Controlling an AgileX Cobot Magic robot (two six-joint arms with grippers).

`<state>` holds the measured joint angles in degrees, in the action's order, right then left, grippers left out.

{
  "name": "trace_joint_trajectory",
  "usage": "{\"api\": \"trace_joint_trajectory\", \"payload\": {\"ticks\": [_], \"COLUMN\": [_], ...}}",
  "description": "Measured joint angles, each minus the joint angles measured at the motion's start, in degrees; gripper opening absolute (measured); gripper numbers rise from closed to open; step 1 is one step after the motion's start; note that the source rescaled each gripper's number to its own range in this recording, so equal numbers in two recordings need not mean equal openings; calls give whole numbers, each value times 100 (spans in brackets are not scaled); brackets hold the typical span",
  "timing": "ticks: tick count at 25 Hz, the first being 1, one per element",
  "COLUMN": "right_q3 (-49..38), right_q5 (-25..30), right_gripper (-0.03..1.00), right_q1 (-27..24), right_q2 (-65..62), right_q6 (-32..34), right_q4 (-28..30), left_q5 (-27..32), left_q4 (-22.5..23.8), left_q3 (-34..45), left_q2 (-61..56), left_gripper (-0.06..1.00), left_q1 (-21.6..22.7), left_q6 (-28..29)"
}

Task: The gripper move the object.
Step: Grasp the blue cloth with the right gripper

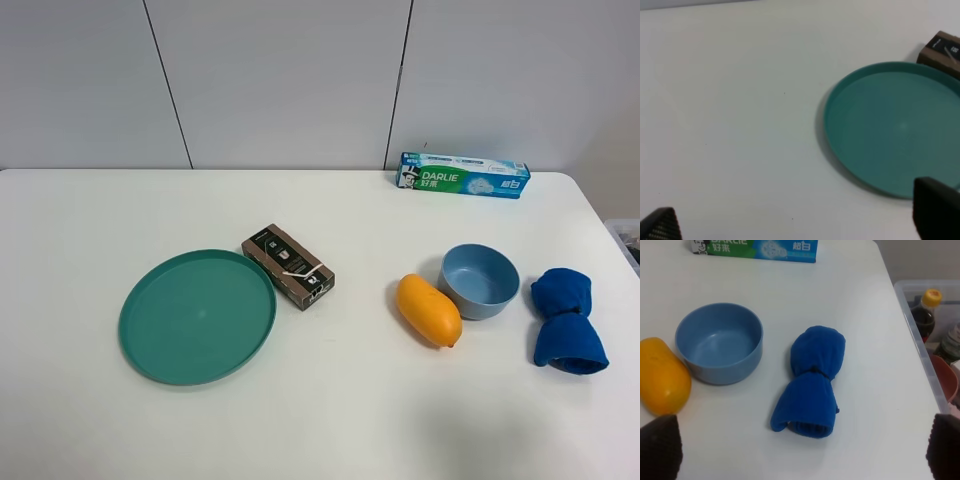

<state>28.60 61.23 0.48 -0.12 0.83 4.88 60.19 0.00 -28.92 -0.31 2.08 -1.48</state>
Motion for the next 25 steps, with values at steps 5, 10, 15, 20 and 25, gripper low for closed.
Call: {"api": "trace_joint_trajectory", "payload": {"ticks": [5, 10, 15, 20, 25], "right_q3": [0, 0, 0, 0, 0], "right_q5": [0, 0, 0, 0, 0], "right_gripper": [99, 99, 99, 99, 99], "right_q1": [0, 0, 0, 0, 0], "right_q2": [0, 0, 0, 0, 0], "right_q6": [0, 0, 0, 0, 5], "right_q4": [0, 0, 0, 0, 0], "left_q5": [0, 0, 0, 0, 0], "left_q4": [0, 0, 0, 0, 0], "left_q3": [0, 0, 0, 0, 0], "left_q2": [0, 0, 0, 0, 0], "left_gripper": [100, 100, 100, 100, 100], "left_q1": [0, 0, 0, 0, 0], "left_q6": [0, 0, 0, 0, 0]}}
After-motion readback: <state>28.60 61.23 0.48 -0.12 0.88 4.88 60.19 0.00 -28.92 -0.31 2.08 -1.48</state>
